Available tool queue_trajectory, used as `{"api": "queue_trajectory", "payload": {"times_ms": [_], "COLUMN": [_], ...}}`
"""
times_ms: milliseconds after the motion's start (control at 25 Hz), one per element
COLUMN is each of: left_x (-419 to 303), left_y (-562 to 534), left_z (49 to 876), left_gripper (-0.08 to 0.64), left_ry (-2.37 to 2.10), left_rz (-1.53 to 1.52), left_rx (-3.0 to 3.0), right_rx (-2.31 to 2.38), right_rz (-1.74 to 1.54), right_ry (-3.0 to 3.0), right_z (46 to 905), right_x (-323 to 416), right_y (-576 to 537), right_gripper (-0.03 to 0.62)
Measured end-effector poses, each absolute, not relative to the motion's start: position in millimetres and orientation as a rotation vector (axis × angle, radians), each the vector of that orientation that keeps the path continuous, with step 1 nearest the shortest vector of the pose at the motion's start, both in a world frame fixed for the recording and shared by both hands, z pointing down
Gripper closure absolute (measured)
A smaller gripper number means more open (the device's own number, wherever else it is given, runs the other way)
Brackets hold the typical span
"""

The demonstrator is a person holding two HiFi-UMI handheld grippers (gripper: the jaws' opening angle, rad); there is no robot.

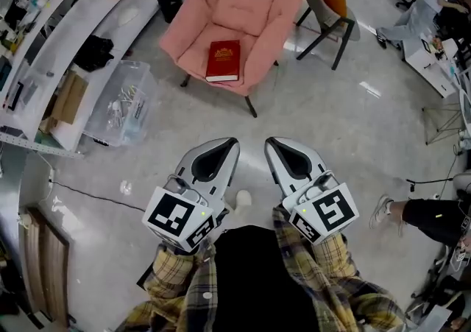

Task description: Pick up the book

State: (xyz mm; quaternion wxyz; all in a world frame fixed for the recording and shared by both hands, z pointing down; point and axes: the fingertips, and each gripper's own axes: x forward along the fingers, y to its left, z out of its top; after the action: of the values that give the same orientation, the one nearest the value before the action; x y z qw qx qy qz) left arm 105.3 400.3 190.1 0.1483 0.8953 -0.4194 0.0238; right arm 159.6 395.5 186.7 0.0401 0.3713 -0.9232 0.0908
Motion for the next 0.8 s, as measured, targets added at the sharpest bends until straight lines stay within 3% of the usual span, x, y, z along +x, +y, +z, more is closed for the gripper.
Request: {"api": "queue_trajectory", "payload": {"times_ms": [440,800], "left_x": [94.6,37.9], "left_y": [404.8,365.6], "left_z": [198.4,196.8], "left_gripper": [0.557,0.557], "left_ry": [-1.275,-1.278], "left_rz": [0.058,0.057], "left_rx": [2.527,2.52], "right_rx": [1.032,1.023], "right_rz": [0.291,0.324], "right_ry": [-2.847,-2.829], "right_z": [196.6,200.2], "right_x": [144.1,88.8], "right_y": [395.7,356.8], "right_gripper": [0.575,0.575]}}
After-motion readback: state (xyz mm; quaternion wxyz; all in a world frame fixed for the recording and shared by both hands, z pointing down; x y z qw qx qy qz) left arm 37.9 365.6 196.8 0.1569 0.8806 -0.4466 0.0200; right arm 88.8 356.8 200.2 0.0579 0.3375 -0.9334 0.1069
